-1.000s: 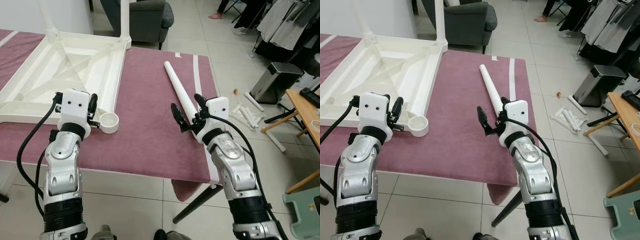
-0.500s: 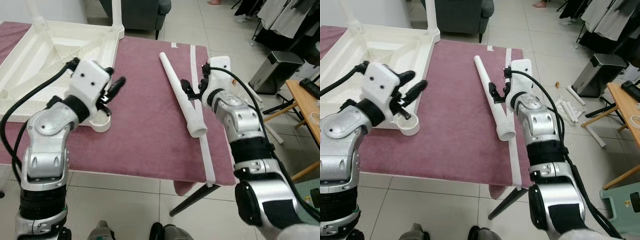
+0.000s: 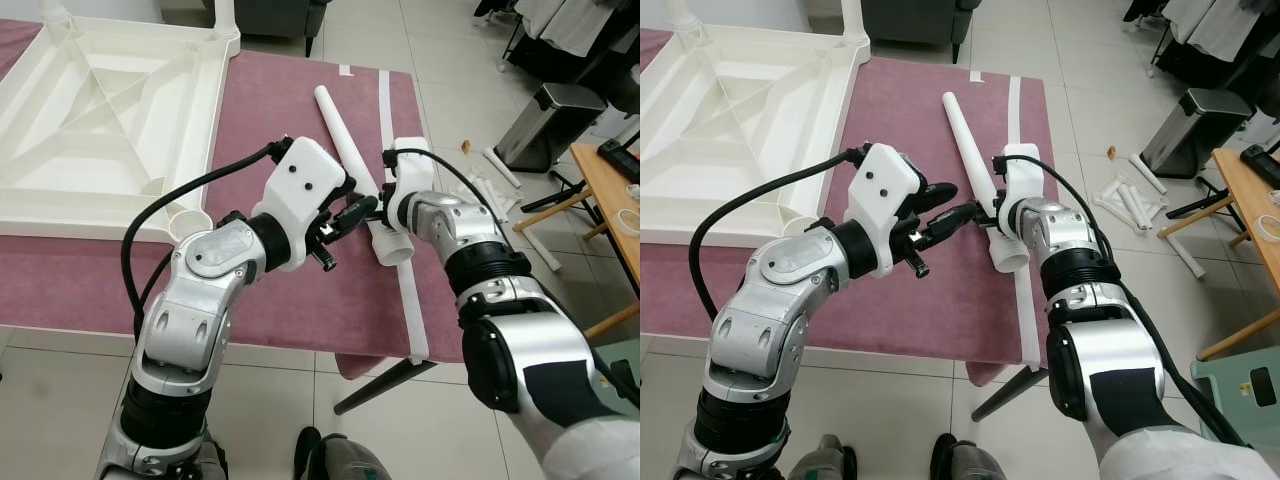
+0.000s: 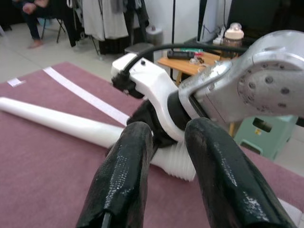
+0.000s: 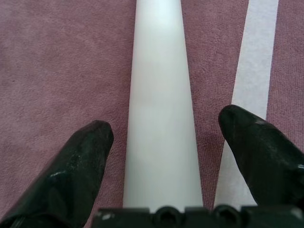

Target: Building children table

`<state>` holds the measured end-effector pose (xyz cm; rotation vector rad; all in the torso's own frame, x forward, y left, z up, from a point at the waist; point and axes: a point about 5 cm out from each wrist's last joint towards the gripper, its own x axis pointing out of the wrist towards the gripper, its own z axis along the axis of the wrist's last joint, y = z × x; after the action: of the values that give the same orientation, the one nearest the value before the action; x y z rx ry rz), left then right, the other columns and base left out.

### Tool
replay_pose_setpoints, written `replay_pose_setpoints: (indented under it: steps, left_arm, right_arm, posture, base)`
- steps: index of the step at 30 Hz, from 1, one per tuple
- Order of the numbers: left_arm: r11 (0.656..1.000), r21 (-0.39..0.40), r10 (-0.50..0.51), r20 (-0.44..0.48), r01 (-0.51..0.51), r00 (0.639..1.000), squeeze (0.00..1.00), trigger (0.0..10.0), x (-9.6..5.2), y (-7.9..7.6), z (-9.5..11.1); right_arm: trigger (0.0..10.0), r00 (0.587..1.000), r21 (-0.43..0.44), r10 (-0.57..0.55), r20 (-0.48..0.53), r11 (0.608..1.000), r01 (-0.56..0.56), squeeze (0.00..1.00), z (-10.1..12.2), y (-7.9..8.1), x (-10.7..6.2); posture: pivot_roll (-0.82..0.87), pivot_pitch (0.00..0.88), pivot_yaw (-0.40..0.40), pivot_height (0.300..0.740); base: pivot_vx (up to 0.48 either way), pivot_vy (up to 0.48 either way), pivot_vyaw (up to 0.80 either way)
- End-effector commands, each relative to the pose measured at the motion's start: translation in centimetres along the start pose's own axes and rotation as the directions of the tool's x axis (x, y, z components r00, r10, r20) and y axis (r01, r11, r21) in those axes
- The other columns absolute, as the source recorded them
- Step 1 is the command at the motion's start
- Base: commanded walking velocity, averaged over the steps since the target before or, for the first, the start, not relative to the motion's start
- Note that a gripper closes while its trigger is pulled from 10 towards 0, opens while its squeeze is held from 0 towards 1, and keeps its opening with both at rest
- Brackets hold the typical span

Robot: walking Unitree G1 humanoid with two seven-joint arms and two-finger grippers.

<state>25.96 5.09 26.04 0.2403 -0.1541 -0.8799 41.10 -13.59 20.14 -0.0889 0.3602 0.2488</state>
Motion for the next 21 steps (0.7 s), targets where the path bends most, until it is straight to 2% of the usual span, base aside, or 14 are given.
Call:
replay_pose_setpoints:
  steps: [1,6,7,9,10,19,21]
  left_arm:
    - [0.998,-0.003,0.059,-0.009,-0.059,0.998,0.00,10.0,-0.5,0.2,0.1]
    - [0.997,-0.015,0.072,-0.021,-0.072,0.997,0.00,10.0,-0.7,0.1,0.1]
    - [0.996,-0.019,0.081,-0.029,-0.082,0.996,0.00,10.0,-0.8,0.1,0.1]
    - [0.996,-0.019,0.081,-0.029,-0.082,0.996,0.00,10.0,-0.8,0.1,0.1]
    - [0.994,-0.019,0.108,-0.042,-0.109,0.993,0.00,10.0,-1.0,0.3,-0.1]
    - [0.988,-0.020,0.149,-0.052,-0.150,0.987,0.00,10.0,-1.1,0.9,-0.2]
    - [0.986,-0.023,0.162,-0.061,-0.163,0.985,0.00,10.0,-1.1,1.1,-0.1]
  right_arm:
    - [10.0,0.997,0.003,-0.013,-0.071,1.000,0.013,0.00,-2.0,0.1,0.4]
    - [10.0,0.996,0.003,0.003,-0.095,1.000,-0.003,0.00,-2.5,0.4,0.6]
    - [8.9,0.994,0.004,0.016,-0.108,1.000,-0.016,0.00,-2.7,0.7,0.7]
    - [8.9,0.994,0.004,0.016,-0.108,1.000,-0.016,0.00,-2.7,0.7,0.7]
    - [0.0,0.990,0.051,0.052,-0.134,0.998,-0.046,0.00,-3.1,1.3,0.8]
    - [0.0,0.987,0.104,0.069,-0.145,0.993,-0.054,0.00,-3.1,1.3,0.8]
    - [0.0,0.991,0.136,0.071,-0.111,0.989,-0.056,0.00,-2.2,1.2,0.8]
  posture:
    - [0.16,0.231,-0.078,0.740]
    - [0.16,0.235,-0.079,0.740]
    - [0.17,0.237,-0.081,0.740]
    - [0.17,0.237,-0.081,0.740]
    - [0.17,0.237,-0.085,0.740]
    - [0.16,0.235,-0.087,0.740]
    - [0.15,0.232,-0.084,0.740]
  base:
    - [0.000,0.000,0.00]
    - [0.000,0.000,0.00]
    - [0.000,0.000,0.00]
    - [0.000,0.000,0.00]
    - [0.000,0.000,0.00]
    - [0.000,0.000,0.00]
    - [0.000,0.000,0.00]
